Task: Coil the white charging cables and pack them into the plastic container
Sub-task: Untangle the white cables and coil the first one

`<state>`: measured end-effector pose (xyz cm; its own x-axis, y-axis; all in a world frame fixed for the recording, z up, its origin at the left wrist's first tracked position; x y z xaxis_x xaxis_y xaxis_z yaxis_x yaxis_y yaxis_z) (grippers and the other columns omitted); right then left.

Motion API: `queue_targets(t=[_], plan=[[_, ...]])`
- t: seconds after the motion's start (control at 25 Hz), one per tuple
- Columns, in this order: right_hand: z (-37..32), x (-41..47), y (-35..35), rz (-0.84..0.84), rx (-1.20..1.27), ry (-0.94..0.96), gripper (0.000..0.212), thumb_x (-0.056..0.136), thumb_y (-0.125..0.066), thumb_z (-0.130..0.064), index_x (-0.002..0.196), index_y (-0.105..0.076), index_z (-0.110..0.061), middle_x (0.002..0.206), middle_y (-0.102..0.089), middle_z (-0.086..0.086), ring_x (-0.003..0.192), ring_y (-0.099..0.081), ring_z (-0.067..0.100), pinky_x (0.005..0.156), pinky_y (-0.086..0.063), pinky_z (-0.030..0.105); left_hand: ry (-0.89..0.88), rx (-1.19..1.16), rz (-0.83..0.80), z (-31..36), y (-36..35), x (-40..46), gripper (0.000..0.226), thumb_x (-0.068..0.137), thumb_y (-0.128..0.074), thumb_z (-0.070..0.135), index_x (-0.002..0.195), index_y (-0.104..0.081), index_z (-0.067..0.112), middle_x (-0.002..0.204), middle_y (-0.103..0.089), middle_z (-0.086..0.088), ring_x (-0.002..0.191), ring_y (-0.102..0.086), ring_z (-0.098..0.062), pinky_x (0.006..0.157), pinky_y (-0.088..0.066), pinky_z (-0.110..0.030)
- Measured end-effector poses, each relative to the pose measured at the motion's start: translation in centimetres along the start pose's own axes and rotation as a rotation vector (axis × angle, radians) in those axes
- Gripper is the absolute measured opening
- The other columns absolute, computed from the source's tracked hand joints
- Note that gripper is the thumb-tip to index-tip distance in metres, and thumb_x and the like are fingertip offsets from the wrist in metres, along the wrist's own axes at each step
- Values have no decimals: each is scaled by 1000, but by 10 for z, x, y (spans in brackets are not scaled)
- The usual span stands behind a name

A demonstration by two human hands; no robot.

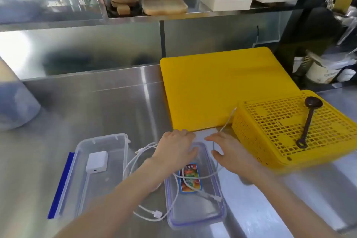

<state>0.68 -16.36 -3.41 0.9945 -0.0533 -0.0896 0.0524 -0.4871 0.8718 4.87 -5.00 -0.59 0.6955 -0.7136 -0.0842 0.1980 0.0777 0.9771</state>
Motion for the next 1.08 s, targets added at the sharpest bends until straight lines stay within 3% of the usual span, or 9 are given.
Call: queue_targets(t=[0.24, 0.44, 0.56, 0.8, 0.96, 1.08], plan=[[24, -16, -42, -184, -75, -2, 45, 85, -47, -12, 129, -44, -24, 125, -56, 7, 114, -50, 22, 94, -39, 31, -4, -118, -216, 20, -68, -9, 35, 91, -40, 29, 121, -50, 14, 124, -53, -8, 117, -48, -27, 91, -40, -38], [32, -20, -58, -182, -208, 51, 38, 82, -47, -10, 117, -52, -25, 117, -58, 3, 109, -50, 21, 99, -27, 28, 15, -75, -282, 18, -96, -15, 33, 90, -44, 29, 117, -51, 13, 123, -53, -9, 116, -46, -28, 92, -37, -38], [34, -21, -60, -166, -175, 55, 34, 81, -47, -8, 110, -56, -23, 112, -58, 3, 106, -50, 21, 92, -30, 25, 9, -32, -284, 17, -102, -14, 30, 89, -44, 27, 115, -53, 14, 123, -53, -9, 118, -44, -27, 93, -33, -37], [35, -18, -59, -134, -140, 50, 26, 86, -44, -12, 103, -60, -20, 103, -65, 5, 97, -55, 25, 84, -40, 32, -6, -79, -249, 10, -101, -16, 23, 88, -45, 24, 105, -59, 15, 119, -54, -7, 114, -49, -26, 89, -35, -36], [35, -23, -61, -153, -186, 74, 29, 86, -45, -14, 110, -57, -25, 109, -59, 1, 104, -53, 21, 92, -36, 28, -24, -34, -251, 7, -106, -21, 24, 90, -44, 23, 108, -53, 11, 121, -57, -8, 114, -50, -29, 87, -37, -38], [32, -24, -57, -161, -227, 86, 25, 89, -44, -20, 110, -57, -24, 109, -60, 1, 105, -54, 19, 89, -34, 31, 31, -224, -135, -1, -91, -21, 20, 92, -41, 19, 104, -52, 8, 114, -59, -12, 105, -55, -32, 84, -40, -37]])
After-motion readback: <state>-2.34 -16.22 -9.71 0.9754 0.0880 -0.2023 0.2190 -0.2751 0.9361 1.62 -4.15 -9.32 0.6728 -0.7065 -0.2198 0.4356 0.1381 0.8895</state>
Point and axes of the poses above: each hand's wrist, its own x-axis towards the middle knuckle, its own y-axis out of the back of the hand, z = x × y, the point moved 7 cm from there along x, towards the middle knuckle
